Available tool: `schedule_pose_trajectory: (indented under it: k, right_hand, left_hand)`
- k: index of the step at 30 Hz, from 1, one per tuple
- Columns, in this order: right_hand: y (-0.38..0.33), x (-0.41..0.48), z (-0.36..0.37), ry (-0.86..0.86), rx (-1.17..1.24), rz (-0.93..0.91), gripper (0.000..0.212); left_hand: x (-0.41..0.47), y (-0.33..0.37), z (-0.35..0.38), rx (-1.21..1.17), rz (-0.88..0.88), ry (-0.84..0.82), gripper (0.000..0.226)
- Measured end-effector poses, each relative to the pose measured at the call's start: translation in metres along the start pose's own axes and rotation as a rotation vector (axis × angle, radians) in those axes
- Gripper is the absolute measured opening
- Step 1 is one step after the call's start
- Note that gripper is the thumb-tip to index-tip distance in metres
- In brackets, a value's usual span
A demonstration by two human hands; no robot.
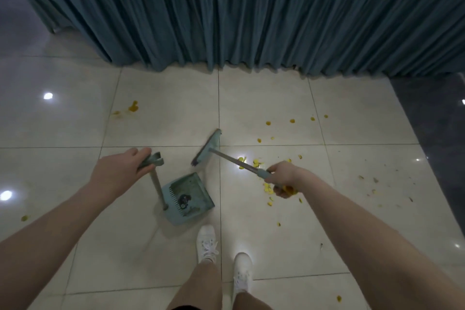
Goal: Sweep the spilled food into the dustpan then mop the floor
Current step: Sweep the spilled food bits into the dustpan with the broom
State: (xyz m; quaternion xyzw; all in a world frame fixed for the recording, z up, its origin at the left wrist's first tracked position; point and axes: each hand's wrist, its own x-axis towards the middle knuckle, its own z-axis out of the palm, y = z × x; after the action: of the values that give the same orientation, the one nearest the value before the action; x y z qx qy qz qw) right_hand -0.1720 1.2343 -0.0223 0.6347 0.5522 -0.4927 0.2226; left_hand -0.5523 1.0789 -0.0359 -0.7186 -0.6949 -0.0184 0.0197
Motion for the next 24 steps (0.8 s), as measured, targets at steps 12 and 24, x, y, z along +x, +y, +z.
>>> schedule_pose_trajectory:
  k: [12, 24]
  right_hand:
    - [0.075, 0.019, 0.012, 0.168, -0.664, 0.069, 0.023]
    - [0.245, -0.072, 0.031, 0.278, -0.507, 0.353, 0.019]
  left_hand:
    - [0.052, -0.027, 0.023, -0.043, 0.12, -0.034, 0.044]
    - [0.1, 0.022, 0.034, -0.076, 0.355, 0.024, 0.041]
